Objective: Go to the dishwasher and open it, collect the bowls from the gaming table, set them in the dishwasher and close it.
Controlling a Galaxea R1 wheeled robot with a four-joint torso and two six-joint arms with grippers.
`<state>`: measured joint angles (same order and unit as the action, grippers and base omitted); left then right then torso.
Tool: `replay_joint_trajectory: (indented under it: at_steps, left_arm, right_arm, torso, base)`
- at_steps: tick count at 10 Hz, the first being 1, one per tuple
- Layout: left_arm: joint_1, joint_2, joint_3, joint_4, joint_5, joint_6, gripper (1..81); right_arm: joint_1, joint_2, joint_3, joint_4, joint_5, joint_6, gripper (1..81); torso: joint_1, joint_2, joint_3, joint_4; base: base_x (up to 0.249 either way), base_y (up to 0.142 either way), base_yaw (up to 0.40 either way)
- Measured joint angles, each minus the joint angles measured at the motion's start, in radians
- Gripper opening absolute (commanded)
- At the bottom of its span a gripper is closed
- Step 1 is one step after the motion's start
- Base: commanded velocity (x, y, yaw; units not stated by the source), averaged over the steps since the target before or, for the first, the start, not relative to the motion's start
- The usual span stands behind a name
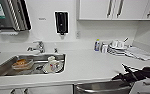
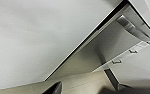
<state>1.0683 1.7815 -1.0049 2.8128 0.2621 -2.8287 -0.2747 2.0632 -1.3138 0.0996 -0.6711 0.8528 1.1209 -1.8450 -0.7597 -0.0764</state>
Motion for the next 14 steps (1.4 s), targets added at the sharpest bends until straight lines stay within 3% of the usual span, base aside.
replay_joint_trajectory:
  at_steps: [3,8,14]
  left_arm:
    - [0.000,0.001,0.000,0.000,0.003,0.000,81.1]
    - [0.000,0.015,-0.005,0.000,0.003,0.000,81.1]
    - [0.000,0.025,-0.011,0.000,0.007,0.000,81.1]
  right_arm:
    - [-0.039,0.062,-0.077,-0.029,-0.010,0.031,81.1]
    - [-0.060,0.076,-0.095,-0.059,0.013,0.006,81.1]
    - [0.009,-0.096,0.032,-0.043,-0.036,0.038,81.1]
  torso:
    - [0.000,0.000,0.000,0.000]
    - [0.000,0.000,0.000,0.000]
    - [0.000,0.000,-0.001,0.000]
  base:
    - [0.000,0.000,0.000]
    - [0.000,0.000,0.000]
    - [0.000,0.000,0.000]
